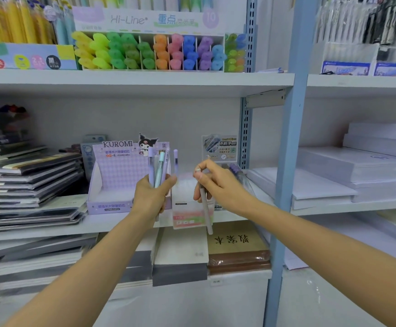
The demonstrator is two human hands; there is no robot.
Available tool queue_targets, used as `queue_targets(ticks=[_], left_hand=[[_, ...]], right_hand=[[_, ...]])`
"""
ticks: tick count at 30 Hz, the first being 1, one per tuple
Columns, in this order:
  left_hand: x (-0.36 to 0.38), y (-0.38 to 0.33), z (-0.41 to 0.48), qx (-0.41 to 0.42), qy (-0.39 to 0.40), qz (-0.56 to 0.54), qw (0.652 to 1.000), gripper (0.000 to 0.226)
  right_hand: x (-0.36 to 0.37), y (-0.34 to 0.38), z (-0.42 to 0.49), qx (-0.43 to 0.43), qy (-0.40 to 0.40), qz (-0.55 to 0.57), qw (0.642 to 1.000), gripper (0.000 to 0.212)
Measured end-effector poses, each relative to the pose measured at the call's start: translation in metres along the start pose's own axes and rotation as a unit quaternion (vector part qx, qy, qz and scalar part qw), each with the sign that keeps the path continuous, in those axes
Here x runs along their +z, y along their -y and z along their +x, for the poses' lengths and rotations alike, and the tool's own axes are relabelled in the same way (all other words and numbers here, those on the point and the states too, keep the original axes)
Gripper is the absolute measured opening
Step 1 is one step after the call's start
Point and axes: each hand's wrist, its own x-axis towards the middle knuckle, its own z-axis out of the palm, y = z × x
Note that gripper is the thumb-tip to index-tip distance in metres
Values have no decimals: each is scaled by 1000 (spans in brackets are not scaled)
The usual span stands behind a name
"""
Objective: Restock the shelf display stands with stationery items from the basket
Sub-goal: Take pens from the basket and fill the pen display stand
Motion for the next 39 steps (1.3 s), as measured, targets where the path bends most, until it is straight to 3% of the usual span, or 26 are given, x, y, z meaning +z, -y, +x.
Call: queue_targets(ticks=[3,8,11,23,28,34,37,39], left_hand=[[2,4,-7,13,-13,3,1000,16],[2,5,-10,19,-26,-4,999,22],[3,5,-7,11,-29,-3,1000,22],[-1,8,14,7,-19,-1,1000,17],[4,9,22,-4,6,-32,999,19],[-2,9,26,-9,11,-18,1000,23],[-5,6,25,6,7,-16,1000,21],[-6,3,23,11,-2,-8,1000,20]], right_hand=[[-4,6,-1,-1,-22,19,1000,10],[-22,23,27,-48,-219,97,970,12],[-24,22,49,-56,-270,99,956,10],[3,-23,94,36,-142,-140,979,5],[2,-28,104,50,-131,-162,977,9],[3,-32,107,38,-111,-265,957,10],[1,-25,104,19,-132,-254,958,19],[0,-17,100,6,-162,-176,971,21]])
